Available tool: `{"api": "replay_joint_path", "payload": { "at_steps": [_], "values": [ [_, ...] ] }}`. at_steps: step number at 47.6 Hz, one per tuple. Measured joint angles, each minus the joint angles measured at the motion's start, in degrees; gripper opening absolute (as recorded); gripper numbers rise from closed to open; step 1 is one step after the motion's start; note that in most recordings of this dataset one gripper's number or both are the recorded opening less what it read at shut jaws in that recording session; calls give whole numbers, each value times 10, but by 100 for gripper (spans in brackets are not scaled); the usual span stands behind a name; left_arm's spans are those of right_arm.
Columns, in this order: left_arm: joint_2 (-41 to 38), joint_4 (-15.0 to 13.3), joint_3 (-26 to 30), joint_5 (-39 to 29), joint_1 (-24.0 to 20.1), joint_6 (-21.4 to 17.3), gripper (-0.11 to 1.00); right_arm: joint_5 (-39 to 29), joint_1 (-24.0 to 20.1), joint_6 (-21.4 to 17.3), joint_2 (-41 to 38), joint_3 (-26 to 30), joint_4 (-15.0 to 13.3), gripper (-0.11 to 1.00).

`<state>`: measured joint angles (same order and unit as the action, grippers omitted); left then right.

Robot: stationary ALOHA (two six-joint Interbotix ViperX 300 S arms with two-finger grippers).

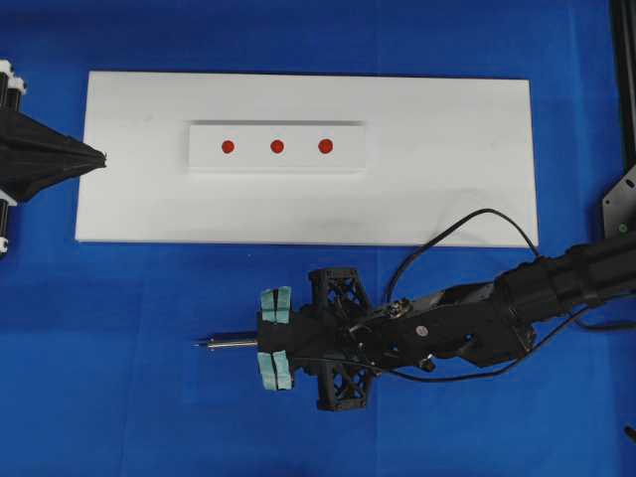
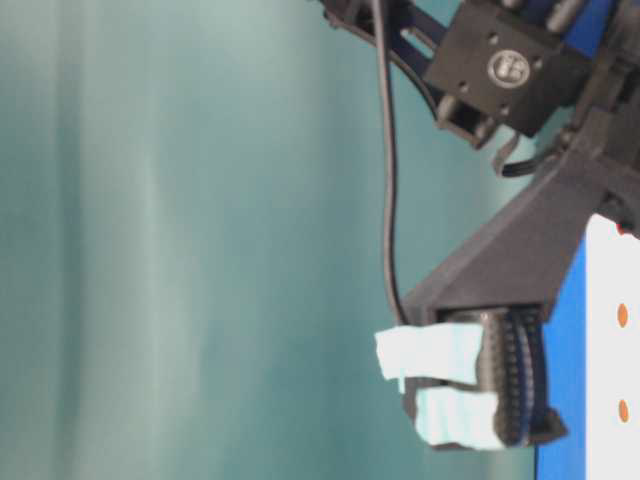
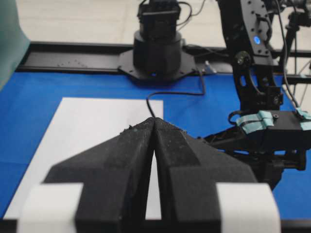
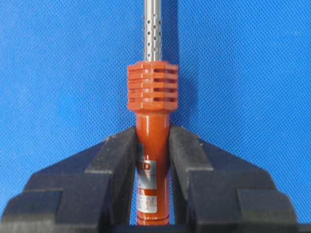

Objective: Touch the tip of the soldering iron to the mark.
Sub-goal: 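Lower the iron back onto the blue table below the board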

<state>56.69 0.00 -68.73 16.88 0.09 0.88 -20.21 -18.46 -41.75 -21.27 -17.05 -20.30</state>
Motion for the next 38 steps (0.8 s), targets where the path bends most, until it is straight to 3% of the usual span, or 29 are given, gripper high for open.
{"api": "replay_joint_path", "payload": {
  "at_steps": [22,25,38],
  "values": [
    [0,1,0,0,0,0,0,0,-1,0,0,0,7,9],
    [1,0,0,0,0,0,0,0,0,-1,-1,0,10,20],
    [1,1,0,0,0,1,0,-4,6,1,-2,0,13,90]
  ]
}}
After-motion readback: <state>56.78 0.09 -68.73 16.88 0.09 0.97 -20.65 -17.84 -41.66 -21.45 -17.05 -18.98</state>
